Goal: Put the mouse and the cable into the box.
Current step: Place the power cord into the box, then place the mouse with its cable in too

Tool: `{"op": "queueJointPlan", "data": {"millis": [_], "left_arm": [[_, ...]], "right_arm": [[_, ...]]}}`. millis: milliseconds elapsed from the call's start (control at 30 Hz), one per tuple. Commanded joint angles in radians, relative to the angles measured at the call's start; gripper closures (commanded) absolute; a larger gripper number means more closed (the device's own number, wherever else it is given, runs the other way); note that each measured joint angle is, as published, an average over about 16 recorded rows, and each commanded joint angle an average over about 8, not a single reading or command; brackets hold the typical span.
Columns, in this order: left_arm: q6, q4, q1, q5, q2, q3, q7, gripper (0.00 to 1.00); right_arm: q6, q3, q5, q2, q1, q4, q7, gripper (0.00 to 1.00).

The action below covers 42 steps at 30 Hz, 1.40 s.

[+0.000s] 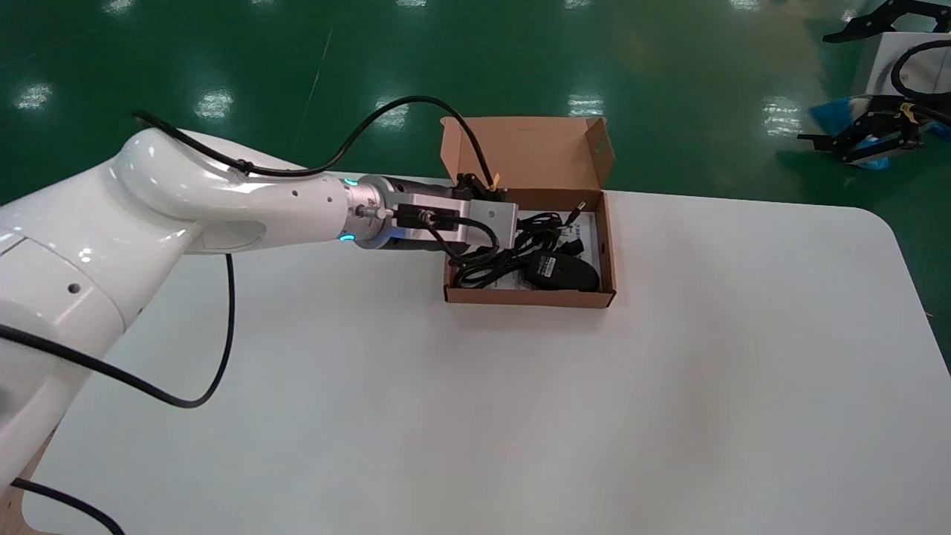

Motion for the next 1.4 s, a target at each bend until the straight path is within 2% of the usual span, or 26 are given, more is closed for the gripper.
{"op": "queueJointPlan", "data": {"millis": [33, 133, 167, 400, 600, 1400], "left_arm": [[-0.007, 0.003, -0.001, 0.0, -0.001, 0.023, -0.019, 0.46], [-0.014, 0.0, -0.005, 0.001, -0.001, 0.047, -0.04, 0.08], [-0.016, -0.002, -0.006, 0.0, -0.001, 0.055, -0.047, 0.0], [-0.026, -0.012, -0.007, -0.006, -0.001, 0.08, -0.065, 0.0], [-0.001, -0.042, 0.016, -0.025, -0.028, 0.045, -0.087, 0.0], [0.285, -0.371, 0.276, -0.225, -0.325, -0.326, -0.345, 0.0]], "right_arm": [[-0.003, -0.001, -0.001, 0.003, 0.004, 0.002, -0.002, 0.0], [-0.015, -0.001, -0.001, 0.007, 0.004, 0.001, -0.004, 0.0], [-0.02, 0.0, 0.0, 0.008, 0.005, 0.001, -0.004, 0.0], [-0.041, 0.005, 0.006, 0.015, 0.004, -0.004, -0.001, 0.0], [-0.051, 0.016, 0.032, 0.023, -0.025, 0.031, 0.03, 0.0], [-0.183, 0.166, 0.378, 0.15, -0.43, 0.54, 0.461, 0.0]]}}
